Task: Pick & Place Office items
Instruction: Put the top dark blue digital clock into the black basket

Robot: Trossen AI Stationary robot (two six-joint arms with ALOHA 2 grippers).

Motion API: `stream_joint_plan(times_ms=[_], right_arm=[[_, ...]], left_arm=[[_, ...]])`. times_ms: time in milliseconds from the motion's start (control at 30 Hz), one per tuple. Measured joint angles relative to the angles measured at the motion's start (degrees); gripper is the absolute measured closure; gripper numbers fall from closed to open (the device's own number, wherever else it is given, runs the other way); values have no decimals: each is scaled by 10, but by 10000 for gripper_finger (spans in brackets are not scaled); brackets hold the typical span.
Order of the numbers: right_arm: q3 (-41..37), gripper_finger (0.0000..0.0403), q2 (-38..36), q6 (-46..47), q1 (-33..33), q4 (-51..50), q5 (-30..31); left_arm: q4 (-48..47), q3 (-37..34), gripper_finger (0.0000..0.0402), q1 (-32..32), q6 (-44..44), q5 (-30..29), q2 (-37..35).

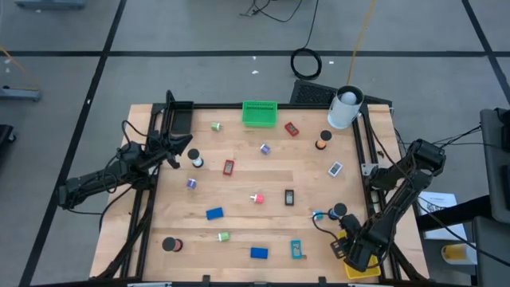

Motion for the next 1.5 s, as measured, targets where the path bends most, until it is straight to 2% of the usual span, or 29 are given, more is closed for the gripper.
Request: stream_joint_plan(times_ms=[233, 400, 500, 633, 767, 900, 1100, 1200, 1300, 1400, 1500], right_arm=[[26, 234, -13, -21, 0, -27, -42], [77, 267, -31, -65, 0, -117, -47], [104, 290, -46, -88, 0, -195, -27], [124, 322, -73, -126, 0, -247, 25], [123, 351, -106, -190, -2, -274, 113], [123, 375, -140, -290, -23, -286, 210], [123, 401, -186, -483, -99, -281, 327], [113, 400, -198, -594, -142, -244, 391], [74, 400, -210, -733, -193, -152, 435], [16, 399, -224, -874, -255, -6, 435], [-51, 399, -236, -1025, -320, 179, 390]], left_arm=[[0, 0, 385, 0, 0, 0, 0], [0, 0, 385, 0, 0, 0, 0], [0, 0, 385, 0, 0, 0, 0], [0, 0, 385, 0, 0, 0, 0], [0, 0, 385, 0, 0, 0, 0], [0, 0, 385, 0, 0, 0, 0], [0, 0, 385, 0, 0, 0, 0], [0, 0, 385, 0, 0, 0, 0], [0, 0, 385, 0, 0, 0, 0], [0, 0, 385, 0, 0, 0, 0], [0, 0, 385, 0, 0, 0, 0]])
